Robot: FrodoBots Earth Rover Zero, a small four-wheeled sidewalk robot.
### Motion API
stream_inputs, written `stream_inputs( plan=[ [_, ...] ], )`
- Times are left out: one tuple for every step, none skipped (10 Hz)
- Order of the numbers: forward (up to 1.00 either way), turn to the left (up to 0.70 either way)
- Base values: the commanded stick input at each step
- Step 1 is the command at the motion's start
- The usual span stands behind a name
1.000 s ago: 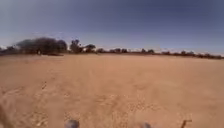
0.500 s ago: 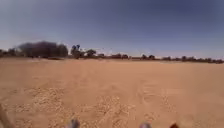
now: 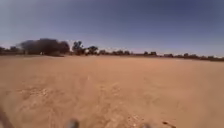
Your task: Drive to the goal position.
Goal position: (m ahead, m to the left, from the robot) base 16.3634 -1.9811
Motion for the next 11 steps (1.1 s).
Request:
stream_inputs(
  plan=[
    [0.5, -0.01],
    [0.5, -0.01],
    [0.5, -0.01],
    [0.5, -0.01],
    [0.5, -0.01],
    [0.5, -0.01],
    [0.5, -0.01],
    [0.5, -0.01],
    [0.5, -0.01],
    [0.5, -0.01],
    [0.5, -0.01]
  ],
)
